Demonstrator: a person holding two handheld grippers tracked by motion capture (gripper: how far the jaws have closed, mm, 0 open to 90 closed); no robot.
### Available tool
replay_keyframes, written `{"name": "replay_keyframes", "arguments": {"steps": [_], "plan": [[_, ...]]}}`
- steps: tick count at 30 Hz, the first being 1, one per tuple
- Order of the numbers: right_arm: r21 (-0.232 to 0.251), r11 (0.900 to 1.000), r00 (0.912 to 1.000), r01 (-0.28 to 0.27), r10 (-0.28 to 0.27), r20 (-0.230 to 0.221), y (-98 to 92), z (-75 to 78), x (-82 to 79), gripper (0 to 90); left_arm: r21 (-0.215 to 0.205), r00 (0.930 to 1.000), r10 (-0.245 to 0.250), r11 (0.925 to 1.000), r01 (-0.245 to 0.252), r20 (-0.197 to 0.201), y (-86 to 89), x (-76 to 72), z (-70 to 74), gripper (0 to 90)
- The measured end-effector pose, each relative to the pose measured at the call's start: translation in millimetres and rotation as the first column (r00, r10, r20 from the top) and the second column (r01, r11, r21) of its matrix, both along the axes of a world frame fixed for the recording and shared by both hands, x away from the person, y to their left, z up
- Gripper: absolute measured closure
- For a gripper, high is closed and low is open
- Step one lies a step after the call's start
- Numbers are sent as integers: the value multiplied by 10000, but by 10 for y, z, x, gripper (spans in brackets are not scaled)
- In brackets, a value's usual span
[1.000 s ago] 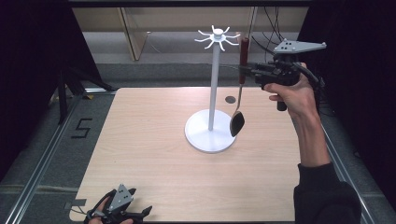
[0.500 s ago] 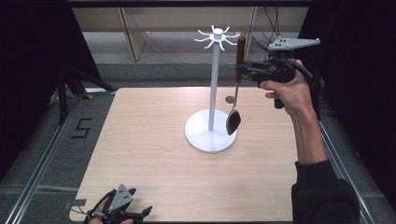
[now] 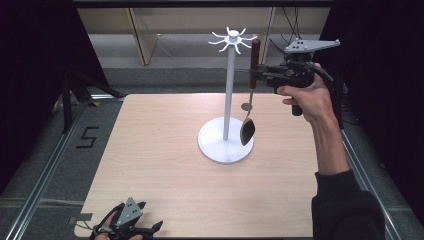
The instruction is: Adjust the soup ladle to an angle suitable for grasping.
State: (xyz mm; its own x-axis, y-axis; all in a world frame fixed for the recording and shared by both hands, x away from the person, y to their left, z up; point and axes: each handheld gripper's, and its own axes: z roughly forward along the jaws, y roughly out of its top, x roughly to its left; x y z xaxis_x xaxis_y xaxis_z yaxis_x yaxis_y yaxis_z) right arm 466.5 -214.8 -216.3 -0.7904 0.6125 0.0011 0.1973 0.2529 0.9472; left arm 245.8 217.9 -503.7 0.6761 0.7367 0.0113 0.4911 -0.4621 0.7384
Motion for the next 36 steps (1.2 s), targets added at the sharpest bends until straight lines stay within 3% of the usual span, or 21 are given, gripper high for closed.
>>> {"name": "replay_keyframes", "arguments": {"steps": [11, 20, 22, 23, 24, 36], "plan": [[-124, 9999, 9997, -15, 12, -250, 90, 18, 14, 741, 65, 10000, -73, 10000, 73, 53, 5, 5, 3, 158], [-248, 9997, 10000, 43, -44, -51, 67, 35, 2, 741, -31, 10000, 20, 10000, -20, -11, -2, -2, -1, 158], [-126, 9999, 9997, 113, -115, -199, 51, 46, -24, 741, 66, 9999, -99, 9999, 99, 17, 7, 7, 3, 158], [-191, 9998, 9999, 102, -102, -6, 22, 58, -20, 741, 49, 10000, -73, 10000, 73, 1, 5, 5, 3, 158], [-160, 9998, 9999, 145, -146, -92, 12, 61, -29, 741, -96, 9999, 80, 9999, -80, -83, -6, -1, -6, 158], [-302, 9993, 9993, 212, -221, -293, 36, 48, 11, 740, -41, 9999, 30, 10000, -31, -161, -3, 3, 0, 158]]}}
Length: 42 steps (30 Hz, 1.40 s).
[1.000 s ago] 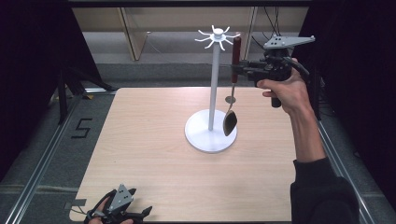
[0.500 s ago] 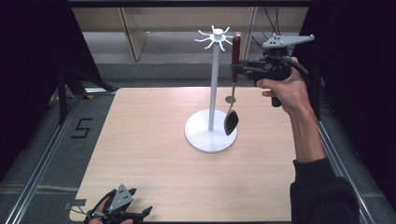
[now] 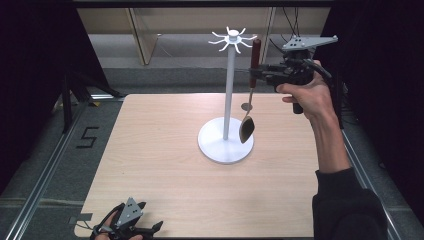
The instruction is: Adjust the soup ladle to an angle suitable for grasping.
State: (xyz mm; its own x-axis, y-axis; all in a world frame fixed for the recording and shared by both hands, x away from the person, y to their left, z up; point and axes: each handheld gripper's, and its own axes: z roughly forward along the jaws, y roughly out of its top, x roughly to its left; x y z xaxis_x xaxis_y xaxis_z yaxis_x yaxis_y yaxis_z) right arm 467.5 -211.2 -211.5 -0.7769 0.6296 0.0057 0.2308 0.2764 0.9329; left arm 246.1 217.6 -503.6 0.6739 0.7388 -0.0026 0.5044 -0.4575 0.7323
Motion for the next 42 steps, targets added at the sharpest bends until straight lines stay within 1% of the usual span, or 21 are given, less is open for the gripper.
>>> {"name": "replay_keyframes", "arguments": {"steps": [1, 3, 5, 6, 7, 8, 9, 10, 13, 15, 16, 18, 20, 22, 23, 28, 29, 30, 33, 37, 42], "plan": [[-118, 9999, 9999, -76, 77, 124, -3, 4, 20, 740, -40, 10000, 36, 10000, -35, 76, -2, -3, -3, 158], [-56, 10000, 10000, 19, -19, -91, 14, 7, 14, 740, 98, 9998, -129, 9999, 127, 170, 8, 3, 2, 158], [-105, 9999, 9999, -110, 110, 65, 15, 5, 33, 740, 99, 9997, -106, 9999, 104, 209, 7, 1, 3, 158], [-128, 9999, 9999, -112, 113, 77, 19, 4, 33, 740, -101, 9997, -68, 9999, 70, 226, -4, -5, -1, 158], [-111, 9999, 9999, -128, 128, 63, 19, 4, 33, 740, 6, 9996, -174, 9998, 174, 207, 5, -4, 4, 158], [-77, 9999, 9999, -144, 145, 42, 18, 5, 34, 740, -156, 9996, -68, 9999, 72, 273, -5, -5, -9, 158], [-74, 9999, 9999, -136, 137, 72, 13, 7, 33, 740, 111, 9997, -113, 9999, 111, 194, 7, 0, 3, 158], [-46, 10000, 10000, -28, 29, 40, 5, 12, 18, 740, -95, 9998, -69, 9999, 71, 213, -5, -6, -2, 158], [-14, 9999, 9999, -109, 109, 81, -17, 20, 22, 740, 83, 9998, -128, 9999, 127, 175, 5, 1, 2, 158], [30, 10000, 10000, 74, -74, 5, -53, 23, 24, 740, -175, 10000, -6, 9998, 7, 39, -9, -11, -5, 158], [-73, 9999, 9999, 94, -93, 71, -64, 19, 38, 740, 5, 9999, -66, 10000, 66, 155, -1, -3, -4, 158], [-52, 9999, 9999, 96, -96, -30, -63, 11, 39, 740, 53, 9998, -96, 9999, 95, 159, 1, -2, -1, 158], [-26, 9999, 9999, 129, -129, -96, -54, -5, 43, 740, -45, 10000, 31, 10000, -31, 71, -5, -4, -5, 158], [-147, 9999, 9999, 68, -67, 81, -58, -8, 62, 740, -95, 9999, 26, 10000, -25, 121, -6, -3, -11, 158], [-58, 9999, 9999, 96, -96, -74, -49, -10, 52, 741, -40, 10000, 24, 10000, -24, 82, -5, -4, -6, 158], [-103, 9999, 9999, 45, -46, -150, -32, 9, 73, 740, -108, 9999, -17, 9999, 18, 163, -6, -6, -7, 158], [-194, 9998, 10000, 34, -34, 18, -30, 14, 87, 740, 65, 9996, -161, 9999, 160, 216, 5, 3, -2, 158], [-140, 9999, 9999, 22, -24, -156, -13, 19, 80, 740, 109, 9998, -136, 9999, 135, 167, 5, 1, 3, 158], [-321, 9995, 10000, -34, 32, -64, 8, 37, 107, 740, -71, 9996, -140, 9999, 142, 261, -2, -4, -4, 158], [-382, 9993, 9996, -40, 30, -263, 45, 38, 138, 740, -157, 9996, -70, 9998, 75, 289, -7, -5, -9, 158], [-357, 9994, 9994, 28, -40, -335, 82, 9, 149, 740, -96, 9995, -120, 9999, 123, 277, -3, -4, -6, 158]]}}
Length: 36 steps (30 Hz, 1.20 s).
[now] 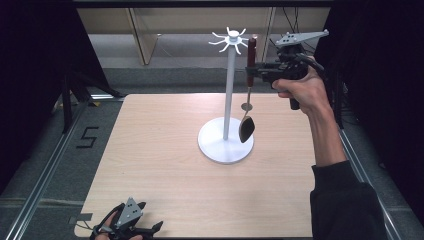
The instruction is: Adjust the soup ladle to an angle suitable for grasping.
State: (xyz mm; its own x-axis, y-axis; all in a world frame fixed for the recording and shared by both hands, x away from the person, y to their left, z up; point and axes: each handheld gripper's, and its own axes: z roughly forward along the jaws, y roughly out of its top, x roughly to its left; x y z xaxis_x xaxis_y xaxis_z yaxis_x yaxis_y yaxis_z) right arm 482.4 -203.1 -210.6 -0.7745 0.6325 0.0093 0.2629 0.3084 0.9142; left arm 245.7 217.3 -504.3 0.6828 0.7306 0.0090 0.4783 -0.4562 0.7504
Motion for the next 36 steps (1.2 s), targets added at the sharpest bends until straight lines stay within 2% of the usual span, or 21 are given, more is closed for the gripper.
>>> {"name": "replay_keyframes", "arguments": {"steps": [1, 2, 5, 8, 12, 13, 15, 16, 18, 20, 23, 25, 26, 29, 32, 33, 34, 36], "plan": [[-101, 9999, 9999, -117, 117, -72, 3, 0, 13, 740, 3, 10000, -10, 10000, 10, 6, 0, 0, 1, 158], [-172, 9998, 9999, -128, 129, 37, 6, -3, 22, 740, 17, 10000, -30, 10000, 30, -9, 2, 0, 3, 158], [-96, 9999, 9999, -111, 111, -56, 29, -17, 24, 740, -21, 10000, -4, 10000, 4, 4, 1, -1, 0, 158], [-159, 9998, 9999, -125, 126, 38, 32, -20, 27, 739, 15, 10000, -38, 10000, 38, -9, 3, 0, 2, 158], [-104, 9998, 9999, -156, 156, 40, 27, -23, 25, 731, -25, 10000, 9, 10000, -9, -13, 0, -1, -1, 158], [34, 9999, 9999, -100, 100, -54, 29, -23, 11, 730, 15, 10000, -26, 10000, 26, -35, 2, 0, 2, 158], [11, 9998, 9997, -186, 186, 142, 12, -18, 0, 720, 8, 10000, -28, 10000, 28, -18, 2, -1, 1, 158], [99, 9999, 9999, -130, 130, 20, 11, -21, -14, 699, 17, 10000, -27, 10000, 27, -22, 2, 0, 1, 158], [135, 9996, 9996, -242, 240, 148, 0, -24, -14, 674, 29, 10000, -60, 10000, 60, -71, 3, 0, 3, 158], [300, 9995, 9999, -106, 105, 31, -18, -33, -48, 636, 32, 9999, -55, 10000, 55, -85, 2, -1, 1, 158], [556, 9985, 9998, -7, -5, 220, -91, -51, -127, 520, 158, 10000, -31, 9999, 32, -66, 10, 5, 3, 158], [630, 9980, 9997, -1, -14, 250, -106, -63, -152, 507, 151, 10000, -24, 9999, 25, -79, 7, 4, 2, 158], [628, 9980, 9993, -19, -4, 362, -129, -76, -185, 488, 2, 9997, 151, 9999, -151, -168, -5, -1, -8, 158], [456, 9988, 9979, 151, -179, 614, -179, -109, -249, 456, 69, 9999, 83, 9999, -82, -129, -2, -3, -2, 158], [449, 9986, 9973, 277, -307, 667, -231, -166, -323, 430, 157, 10000, -5, 9999, 6, -70, 6, 4, 2, 158], [307, 9986, 9965, 427, -448, 712, -251, -200, -362, 420, 172, 10000, -17, 9999, 18, -65, 7, 5, 2, 158], [96, 9986, 9967, 524, -529, 618, -278, -259, -408, 411, 11, 9997, 161, 9999, -161, -169, -5, -2, -8, 158], [54, 9981, 9957, 621, -623, 688, -292, -298, -428, 410, -2, 9998, 166, 9999, -166, -130, -7, -1, -12, 158]]}}
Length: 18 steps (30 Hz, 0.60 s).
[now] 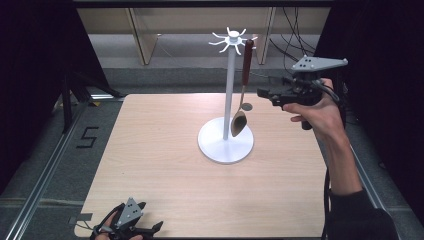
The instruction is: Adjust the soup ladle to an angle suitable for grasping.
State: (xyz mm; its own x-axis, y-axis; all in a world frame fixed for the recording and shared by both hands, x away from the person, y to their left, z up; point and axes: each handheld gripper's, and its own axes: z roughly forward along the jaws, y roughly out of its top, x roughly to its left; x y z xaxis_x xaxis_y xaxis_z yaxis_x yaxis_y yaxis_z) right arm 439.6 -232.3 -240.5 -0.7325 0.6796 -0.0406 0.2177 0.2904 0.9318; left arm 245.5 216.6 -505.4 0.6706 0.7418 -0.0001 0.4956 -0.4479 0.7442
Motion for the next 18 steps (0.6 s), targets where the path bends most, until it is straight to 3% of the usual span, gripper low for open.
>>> {"name": "replay_keyframes", "arguments": {"steps": [5, 7, 8, 10, 11, 12, 13, 15, 18], "plan": [[42, 10000, 9998, -38, 39, -171, -57, -230, -91, 402, 2, 10000, 28, 10000, -28, 3, 1, 1, 0, 158], [-5, 10000, 9999, 58, -58, -101, -69, -298, -120, 404, 12, 10000, 21, 10000, -21, 10, 2, 1, 2, 158], [132, 9994, 9993, 317, -319, 191, -89, -361, -156, 406, 35, 10000, -7, 10000, 7, -29, 5, 1, 5, 158], [193, 9990, 9991, 415, -415, 30, -95, -388, -190, 404, 105, 10000, -2, 9999, 2, -36, 6, 1, 9, 158], [131, 9992, 9990, 373, -376, 227, -109, -423, -200, 405, 43, 10000, -32, 10000, 32, 13, 4, 0, 10, 158], [323, 9991, 9996, 289, -291, 43, -107, -458, -227, 405, 172, 9998, -184, 9997, 183, 24, 15, 4, 17, 158], [291, 9991, 9993, 313, -319, 204, -120, -491, -239, 405, 136, 9999, -150, 9998, 149, 25, 11, 3, 14, 158], [501, 9980, 9992, 377, -372, -108, -125, -574, -301, 405, 145, 9999, -134, 9998, 134, 24, 13, 5, 15, 158], [563, 9980, 9995, 304, -297, -133, -128, -693, -343, 404, -53, 10000, 15, 10000, -16, -94, 6, 2, 0, 158]]}}
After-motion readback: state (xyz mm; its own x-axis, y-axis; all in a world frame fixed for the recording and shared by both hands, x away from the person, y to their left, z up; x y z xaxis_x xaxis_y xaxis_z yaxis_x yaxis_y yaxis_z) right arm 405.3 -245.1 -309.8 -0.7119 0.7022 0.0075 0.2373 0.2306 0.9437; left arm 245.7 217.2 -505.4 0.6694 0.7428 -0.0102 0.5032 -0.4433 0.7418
